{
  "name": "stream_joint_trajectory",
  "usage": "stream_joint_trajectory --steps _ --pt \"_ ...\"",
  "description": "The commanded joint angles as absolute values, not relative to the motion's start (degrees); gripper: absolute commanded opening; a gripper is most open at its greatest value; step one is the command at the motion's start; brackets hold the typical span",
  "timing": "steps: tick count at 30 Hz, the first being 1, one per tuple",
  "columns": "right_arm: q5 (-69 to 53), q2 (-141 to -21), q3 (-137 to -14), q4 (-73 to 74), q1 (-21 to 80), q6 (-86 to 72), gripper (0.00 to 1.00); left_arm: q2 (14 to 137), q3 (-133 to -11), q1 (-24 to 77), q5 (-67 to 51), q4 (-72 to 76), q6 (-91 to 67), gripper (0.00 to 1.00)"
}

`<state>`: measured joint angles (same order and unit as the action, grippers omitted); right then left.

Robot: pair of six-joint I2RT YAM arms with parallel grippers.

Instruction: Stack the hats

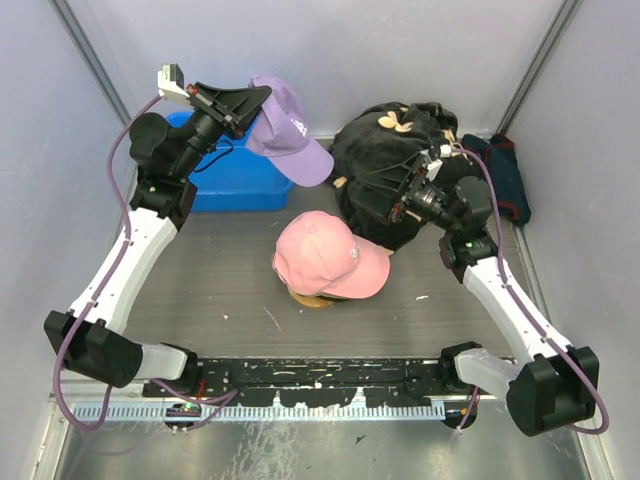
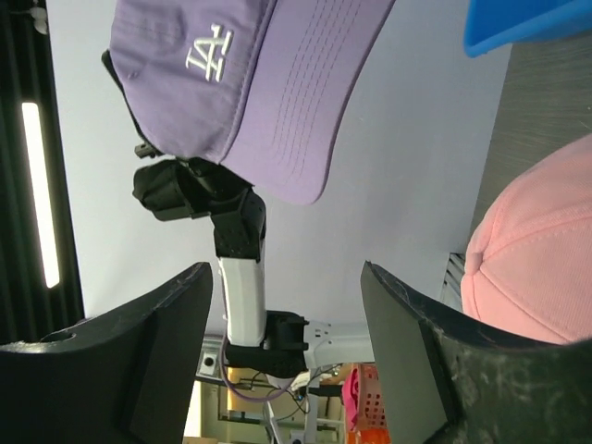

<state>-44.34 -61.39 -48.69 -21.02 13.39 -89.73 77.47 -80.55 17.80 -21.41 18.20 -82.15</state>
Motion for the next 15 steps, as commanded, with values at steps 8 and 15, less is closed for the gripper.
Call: stream_joint_trajectory --steps 8,15 --pt "-36.8 -67.9 -50.0 -33.9 18.5 -95.0 0.72 78.6 -83.8 21.9 -18.7 25.3 -84.7 0.0" --pt "-34.8 -70.3 -50.7 -36.2 19.5 -95.1 0.72 78.4 -83.0 22.2 -18.0 26.1 -85.4 0.0"
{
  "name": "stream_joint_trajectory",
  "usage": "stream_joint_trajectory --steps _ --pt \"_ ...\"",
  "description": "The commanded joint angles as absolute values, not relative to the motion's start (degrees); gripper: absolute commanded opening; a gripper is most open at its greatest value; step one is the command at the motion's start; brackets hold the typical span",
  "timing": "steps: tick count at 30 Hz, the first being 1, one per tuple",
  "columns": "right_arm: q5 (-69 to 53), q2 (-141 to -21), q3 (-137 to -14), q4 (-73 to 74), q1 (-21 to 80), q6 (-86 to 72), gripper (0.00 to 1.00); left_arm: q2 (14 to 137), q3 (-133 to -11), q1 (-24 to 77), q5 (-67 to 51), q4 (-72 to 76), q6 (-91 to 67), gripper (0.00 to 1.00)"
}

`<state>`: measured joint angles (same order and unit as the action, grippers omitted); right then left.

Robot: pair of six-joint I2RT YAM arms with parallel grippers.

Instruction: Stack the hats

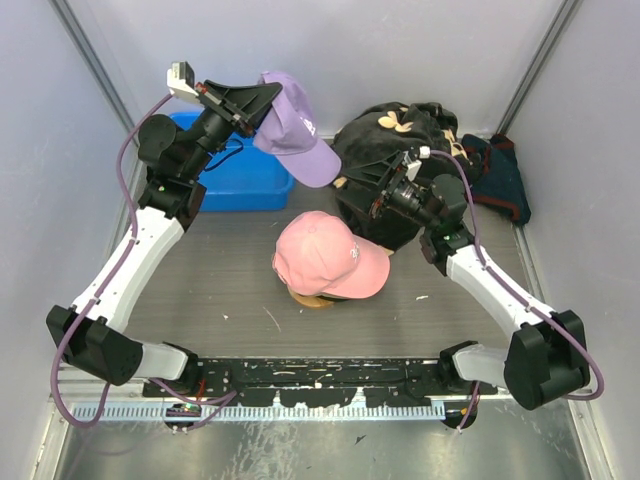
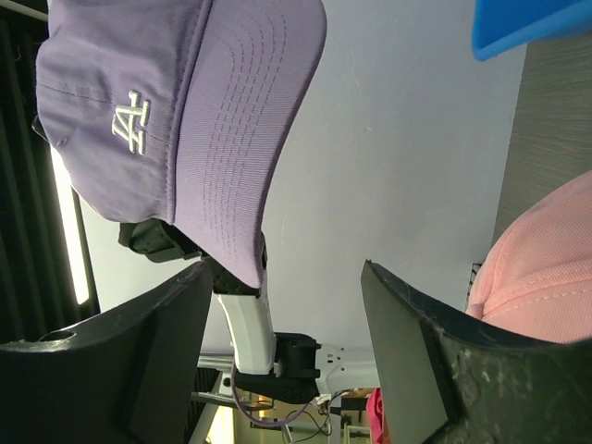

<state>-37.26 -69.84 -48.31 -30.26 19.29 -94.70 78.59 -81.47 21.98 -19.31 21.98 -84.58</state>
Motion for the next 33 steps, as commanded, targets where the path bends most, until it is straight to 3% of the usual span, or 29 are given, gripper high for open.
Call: stream_joint_trajectory --steps 1,18,21,24,27,29,33 --pt "-34.5 -70.5 -50.9 -36.5 19.6 -95.2 0.72 78.4 -82.8 22.4 -18.0 26.5 -85.6 0.0" --pt "-31.3 -78.8 -57.1 -41.9 23.6 -97.4 0.68 77.1 -77.2 22.9 -17.6 29.7 -87.4 0.0" --pt "-31.2 -80.1 -58.2 -42.5 23.9 -97.8 0.53 76.6 -75.1 22.9 -17.6 30.6 -87.7 0.0" --pt "-31.2 -80.9 -58.5 -43.1 24.3 -98.1 0.22 75.7 -73.2 22.7 -17.5 30.6 -87.3 0.0" --pt "-31.8 -80.5 -58.8 -42.0 24.3 -97.6 0.02 73.7 -70.7 20.6 -18.4 29.1 -86.1 0.0" --pt "-32.8 -79.9 -60.6 -37.5 24.1 -95.1 0.01 70.9 -68.3 17.7 -19.4 26.8 -84.6 0.04" --pt "-35.1 -79.2 -69.1 -21.1 23.6 -86.4 0.01 63.4 -62.7 10.9 -19.3 17.8 -79.0 0.29"
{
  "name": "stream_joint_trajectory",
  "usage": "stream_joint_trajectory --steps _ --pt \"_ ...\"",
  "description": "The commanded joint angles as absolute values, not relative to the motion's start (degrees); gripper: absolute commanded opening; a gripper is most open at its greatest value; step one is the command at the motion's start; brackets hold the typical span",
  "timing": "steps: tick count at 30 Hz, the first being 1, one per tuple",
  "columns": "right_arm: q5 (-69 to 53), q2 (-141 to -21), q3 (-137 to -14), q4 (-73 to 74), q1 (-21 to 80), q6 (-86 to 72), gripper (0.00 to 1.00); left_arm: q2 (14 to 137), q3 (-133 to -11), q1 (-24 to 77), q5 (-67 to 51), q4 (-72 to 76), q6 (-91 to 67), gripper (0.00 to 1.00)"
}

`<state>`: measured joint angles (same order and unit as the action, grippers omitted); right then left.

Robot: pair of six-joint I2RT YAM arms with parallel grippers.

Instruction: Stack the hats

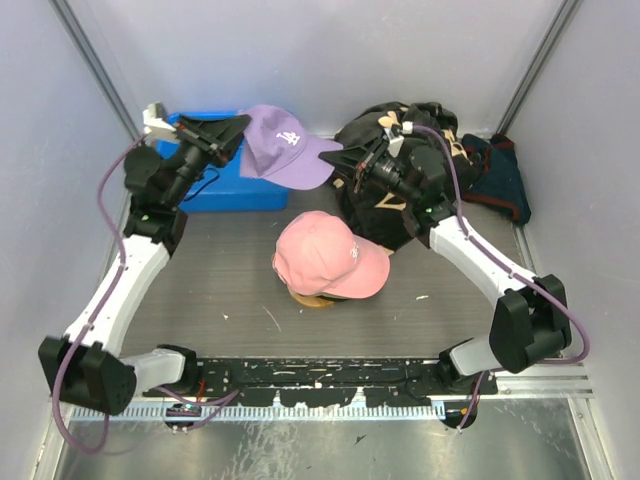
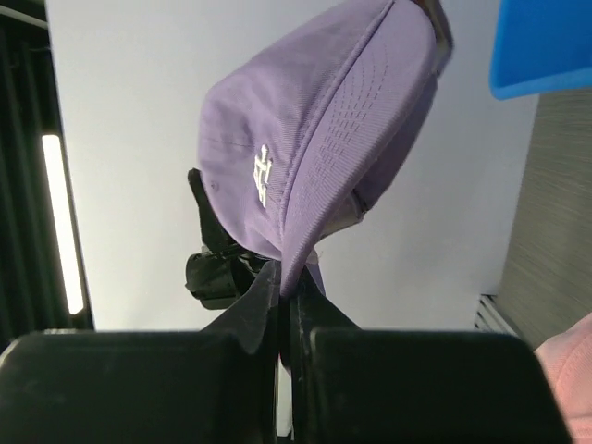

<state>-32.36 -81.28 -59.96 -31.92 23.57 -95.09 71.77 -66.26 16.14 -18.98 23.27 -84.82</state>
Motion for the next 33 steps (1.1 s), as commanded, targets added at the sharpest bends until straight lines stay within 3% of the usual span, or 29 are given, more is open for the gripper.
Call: stream_joint_trajectory --steps 1,2,6,12,17,23,33 --pt "-35.5 -79.5 -71.3 -17.6 23.5 -84.7 0.01 61.7 -61.7 9.2 -19.0 15.4 -77.4 0.39" --pt "-36.1 -80.0 -73.6 -14.1 23.3 -82.9 0.01 59.9 -61.0 7.7 -18.8 12.5 -75.9 0.49" --pt "-38.2 -83.0 -80.7 -4.5 22.9 -79.2 0.01 54.8 -60.5 3.7 -17.5 0.6 -67.0 0.65" --pt "-38.5 -87.4 -92.2 12.5 22.8 -69.5 0.01 52.0 -62.4 3.7 -8.6 -20.8 -54.7 0.73" --pt "-39.0 -87.5 -93.3 15.8 22.5 -67.3 0.01 50.8 -56.3 4.2 -7.1 -26.2 -52.3 0.72" --pt "-40.6 -85.4 -91.2 19.5 20.4 -65.2 0.01 47.0 -45.7 5.6 -10.9 -28.3 -52.2 0.6" --pt "-41.1 -82.4 -89.8 23.6 20.2 -63.5 0.01 57.2 -32.9 6.0 -34.1 -12.8 -50.8 0.49"
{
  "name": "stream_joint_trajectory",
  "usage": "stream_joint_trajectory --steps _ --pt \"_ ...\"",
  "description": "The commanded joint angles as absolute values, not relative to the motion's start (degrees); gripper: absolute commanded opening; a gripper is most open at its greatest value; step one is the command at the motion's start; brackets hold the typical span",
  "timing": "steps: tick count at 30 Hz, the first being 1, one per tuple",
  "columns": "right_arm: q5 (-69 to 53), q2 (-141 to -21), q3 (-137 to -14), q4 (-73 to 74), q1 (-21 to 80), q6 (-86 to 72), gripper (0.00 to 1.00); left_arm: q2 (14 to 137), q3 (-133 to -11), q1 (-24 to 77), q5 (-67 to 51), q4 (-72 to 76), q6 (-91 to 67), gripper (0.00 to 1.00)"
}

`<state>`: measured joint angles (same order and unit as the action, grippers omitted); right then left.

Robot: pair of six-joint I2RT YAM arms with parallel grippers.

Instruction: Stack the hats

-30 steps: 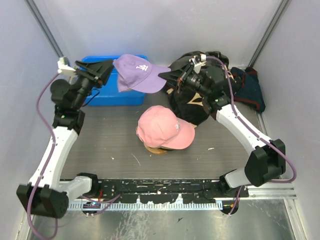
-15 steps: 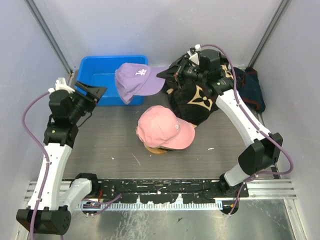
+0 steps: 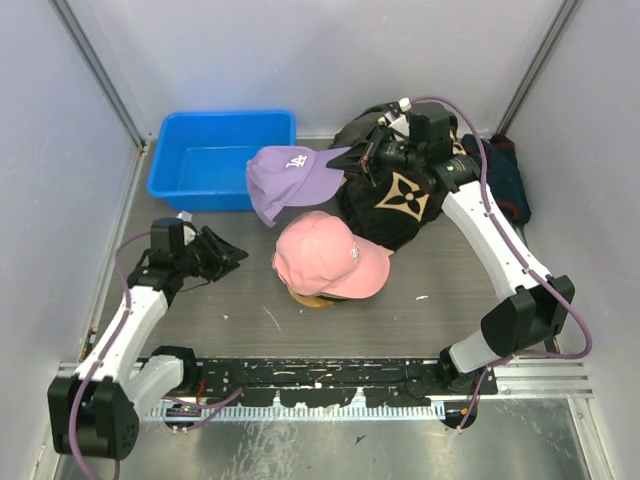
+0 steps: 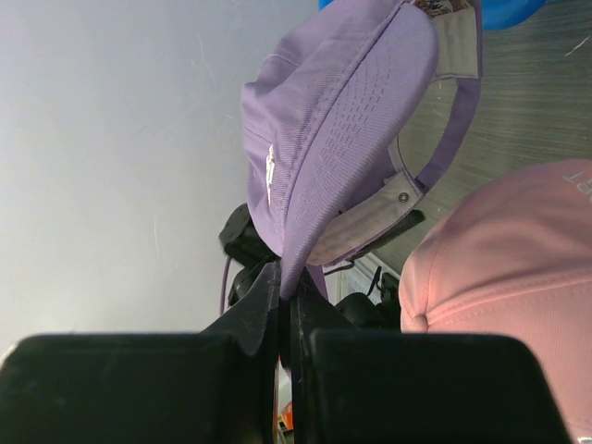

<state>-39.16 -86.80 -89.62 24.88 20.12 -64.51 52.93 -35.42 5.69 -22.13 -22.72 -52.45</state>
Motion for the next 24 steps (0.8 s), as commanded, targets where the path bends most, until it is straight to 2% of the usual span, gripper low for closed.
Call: stream_joint_trajectory --steps 1,7,14,24 --pt "-41.1 -82.3 -89.7 23.6 20.2 -63.6 0.0 57.9 -32.8 6.2 -34.7 -11.5 -50.6 0.49" --pt "-41.2 -81.3 -89.8 23.6 20.1 -65.1 0.01 60.2 -32.2 9.3 -37.2 -0.4 -53.5 0.52" --pt "-40.0 -80.1 -88.6 23.9 19.7 -65.5 0.01 63.5 -35.7 13.6 -38.1 2.9 -53.2 0.55" --pt "-38.9 -78.9 -87.6 24.0 19.3 -66.0 0.01 68.9 -36.4 15.0 -39.1 5.3 -52.6 0.47"
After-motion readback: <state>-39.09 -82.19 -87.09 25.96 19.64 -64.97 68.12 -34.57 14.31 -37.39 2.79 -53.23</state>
